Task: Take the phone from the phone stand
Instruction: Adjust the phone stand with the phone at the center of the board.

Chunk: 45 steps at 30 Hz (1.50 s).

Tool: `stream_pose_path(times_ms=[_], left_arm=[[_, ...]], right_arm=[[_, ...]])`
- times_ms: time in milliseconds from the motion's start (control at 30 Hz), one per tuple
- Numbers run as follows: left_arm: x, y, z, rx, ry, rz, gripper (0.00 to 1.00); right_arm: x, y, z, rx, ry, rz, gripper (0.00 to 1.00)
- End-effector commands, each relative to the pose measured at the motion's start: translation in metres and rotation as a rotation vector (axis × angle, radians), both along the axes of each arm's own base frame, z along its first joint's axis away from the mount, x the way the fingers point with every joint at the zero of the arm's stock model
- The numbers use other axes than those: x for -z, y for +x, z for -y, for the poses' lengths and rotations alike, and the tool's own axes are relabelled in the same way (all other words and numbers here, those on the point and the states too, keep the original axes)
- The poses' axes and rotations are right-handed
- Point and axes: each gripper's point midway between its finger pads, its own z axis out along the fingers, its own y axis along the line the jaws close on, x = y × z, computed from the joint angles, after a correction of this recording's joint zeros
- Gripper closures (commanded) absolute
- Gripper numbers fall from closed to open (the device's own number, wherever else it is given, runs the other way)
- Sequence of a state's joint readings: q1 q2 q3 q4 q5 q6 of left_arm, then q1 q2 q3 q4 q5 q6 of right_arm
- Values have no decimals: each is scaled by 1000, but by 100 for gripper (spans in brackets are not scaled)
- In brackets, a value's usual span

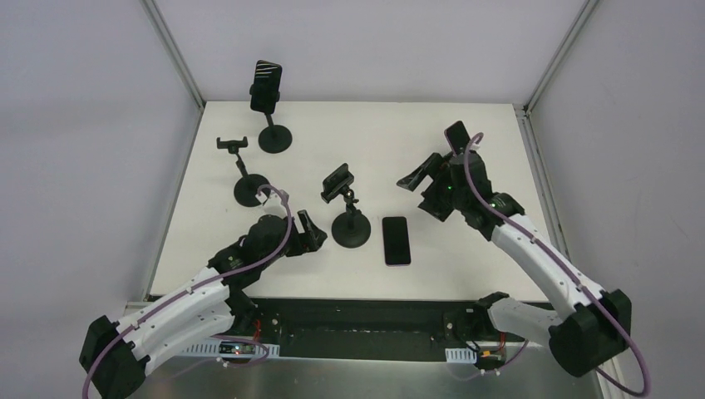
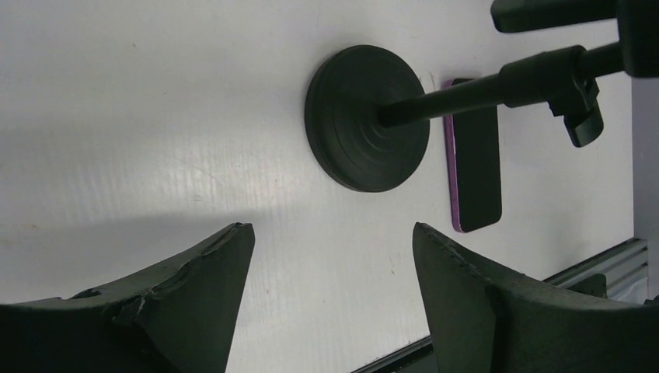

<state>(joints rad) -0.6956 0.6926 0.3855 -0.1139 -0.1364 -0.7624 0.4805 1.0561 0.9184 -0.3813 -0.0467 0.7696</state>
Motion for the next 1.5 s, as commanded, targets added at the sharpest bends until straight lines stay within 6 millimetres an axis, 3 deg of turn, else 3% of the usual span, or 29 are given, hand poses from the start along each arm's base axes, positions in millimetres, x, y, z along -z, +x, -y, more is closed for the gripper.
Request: stream_pose_path(times_ms=[0,167,300,500,533,767,1033,1467], left_arm=[[-11,8,11,-56,-69,54,26],[-23,11,21,-33,-91,85,31],[-47,3,41,31,-72,156,27],[-69,-1,69,-5,-2,232,23],[-82,1,76,-22,4,258,23],[-97,20,112,-64,99,278,22],[-94,41,120,-181,227,259,19],[-90,56,105,-281,354,308,20]], right_arm=[[8,14,-35,-59,155,-44,1],[36,19,-55,-102,94,-71,5],[45,23,-50,-67,34,-52,5],[31,27,-11,74,-41,1,5],[28,26,-3,98,-48,4,5],[-5,12,52,218,-81,107,5],[-11,-11,83,276,-93,148,5],[-4,-20,86,267,-68,132,5]])
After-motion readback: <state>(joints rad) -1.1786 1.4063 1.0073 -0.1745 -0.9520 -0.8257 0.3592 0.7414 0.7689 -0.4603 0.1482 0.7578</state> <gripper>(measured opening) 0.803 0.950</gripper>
